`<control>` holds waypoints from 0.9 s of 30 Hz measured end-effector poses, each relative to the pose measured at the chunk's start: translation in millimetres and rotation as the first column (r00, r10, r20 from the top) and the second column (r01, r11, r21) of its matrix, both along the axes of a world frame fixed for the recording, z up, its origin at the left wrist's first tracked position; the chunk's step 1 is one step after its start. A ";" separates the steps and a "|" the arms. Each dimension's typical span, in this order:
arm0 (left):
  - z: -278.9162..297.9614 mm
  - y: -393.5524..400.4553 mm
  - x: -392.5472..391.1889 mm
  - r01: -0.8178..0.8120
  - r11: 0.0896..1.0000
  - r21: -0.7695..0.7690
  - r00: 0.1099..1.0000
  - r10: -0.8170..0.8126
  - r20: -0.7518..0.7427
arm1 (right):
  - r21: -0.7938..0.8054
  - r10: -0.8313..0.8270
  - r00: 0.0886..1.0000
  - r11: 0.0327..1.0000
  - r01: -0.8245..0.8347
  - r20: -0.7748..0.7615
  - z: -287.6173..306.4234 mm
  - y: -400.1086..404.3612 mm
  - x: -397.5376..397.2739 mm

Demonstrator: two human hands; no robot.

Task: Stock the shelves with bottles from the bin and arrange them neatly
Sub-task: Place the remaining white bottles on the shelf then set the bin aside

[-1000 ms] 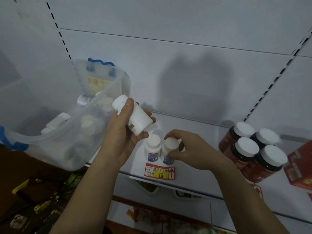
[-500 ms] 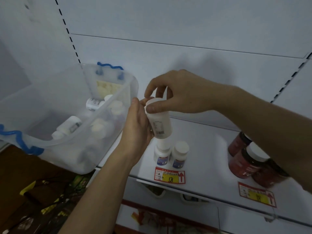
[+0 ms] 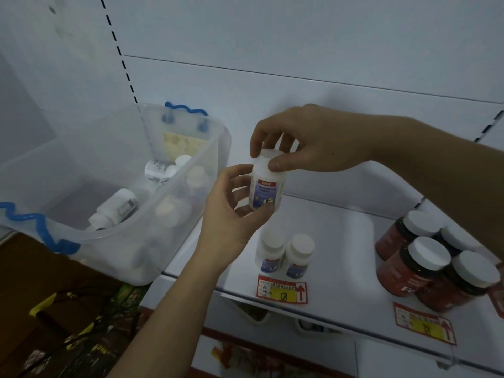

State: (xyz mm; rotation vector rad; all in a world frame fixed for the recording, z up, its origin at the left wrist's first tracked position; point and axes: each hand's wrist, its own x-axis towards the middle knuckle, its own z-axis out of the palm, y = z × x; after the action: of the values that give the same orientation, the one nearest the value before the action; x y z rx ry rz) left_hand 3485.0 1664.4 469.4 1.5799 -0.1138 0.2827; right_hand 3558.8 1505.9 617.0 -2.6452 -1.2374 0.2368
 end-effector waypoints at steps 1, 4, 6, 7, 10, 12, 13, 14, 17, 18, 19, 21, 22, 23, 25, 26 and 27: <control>-3.8 1.1 -0.2 -0.012 1.000 0.023 1.000 0.012 0.003 | -0.001 0.000 1.000 1.000 0.000 0.001 -1.3 0.0 0.6; -28.6 5.7 -3.8 -0.002 0.987 0.163 0.998 0.011 -0.057 | -0.051 -0.008 0.999 0.999 0.009 0.031 -8.9 -2.1 5.6; -45.4 3.5 -11.5 0.070 0.967 0.247 0.987 -0.031 -0.158 | -0.119 -0.009 0.998 0.993 0.017 0.067 -18.6 -3.6 10.9; -51.3 0.6 -16.0 0.112 0.959 0.261 0.978 -0.060 -0.198 | -0.152 -0.006 0.997 0.988 0.018 0.079 -24.5 -4.2 13.6; -64.8 -7.0 -23.8 0.180 0.938 0.296 0.966 -0.111 -0.236 | -0.226 0.003 0.998 0.974 0.011 0.061 -43.5 -4.9 19.1; -70.3 -8.8 -24.9 0.204 0.919 0.337 0.964 -0.127 -0.236 | -0.263 0.003 1.000 0.965 0.004 0.026 -55.2 -4.9 20.9; -73.6 -8.8 -24.0 0.207 0.914 0.350 0.963 -0.126 -0.240 | -0.276 0.005 1.000 0.961 -0.003 0.009 -60.6 -4.9 21.5; -76.3 -8.3 -23.0 0.207 0.909 0.363 0.962 -0.121 -0.246 | -0.286 0.010 1.000 0.958 -0.011 -0.005 -65.7 -4.6 22.0; -79.2 -8.5 -21.3 0.229 0.886 0.403 0.957 -0.129 -0.260 | -0.293 0.015 0.999 0.956 -0.024 -0.035 -76.9 -2.6 23.3; -79.4 -9.7 -21.3 0.234 0.875 0.425 0.959 -0.136 -0.249 | -0.288 0.011 0.999 0.957 -0.024 -0.045 -79.6 -2.0 23.8; -80.5 -10.7 -21.0 0.234 0.863 0.447 0.962 -0.139 -0.236 | -0.285 0.008 0.999 0.958 -0.023 -0.052 -81.9 -1.4 24.0; -82.3 -12.4 -20.3 0.224 0.847 0.482 0.968 -0.136 -0.210 | -0.285 0.004 0.998 0.958 -0.020 -0.058 -85.7 -0.2 24.6; -83.3 -12.6 -19.9 0.218 0.842 0.493 0.971 -0.136 -0.196 | -0.288 -0.002 0.998 0.958 -0.017 -0.063 -87.7 0.3 24.8; -83.4 -12.9 -19.9 0.211 0.841 0.497 0.974 -0.136 -0.183 | -0.291 -0.009 0.998 0.957 -0.012 -0.069 -89.6 0.7 24.7; -83.5 -12.7 -20.0 0.197 0.846 0.495 0.978 -0.136 -0.158 | -0.294 -0.021 0.996 0.956 -0.006 -0.086 -94.7 1.8 24.2; -83.8 -12.7 -20.0 0.194 0.846 0.496 0.979 -0.137 -0.149 | -0.295 -0.025 0.995 0.955 -0.004 -0.094 -97.2 2.3 23.8; -84.3 -12.6 -19.7 0.194 0.845 0.498 0.980 -0.140 -0.145 | -0.297 -0.026 0.995 0.955 -0.005 -0.101 -99.4 2.7 23.3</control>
State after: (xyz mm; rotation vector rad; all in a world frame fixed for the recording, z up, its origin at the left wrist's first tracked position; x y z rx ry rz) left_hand 3465.3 1651.8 385.1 2.0967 -0.2622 0.0269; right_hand 3582.1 1508.5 517.6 -2.8432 -1.2393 0.5947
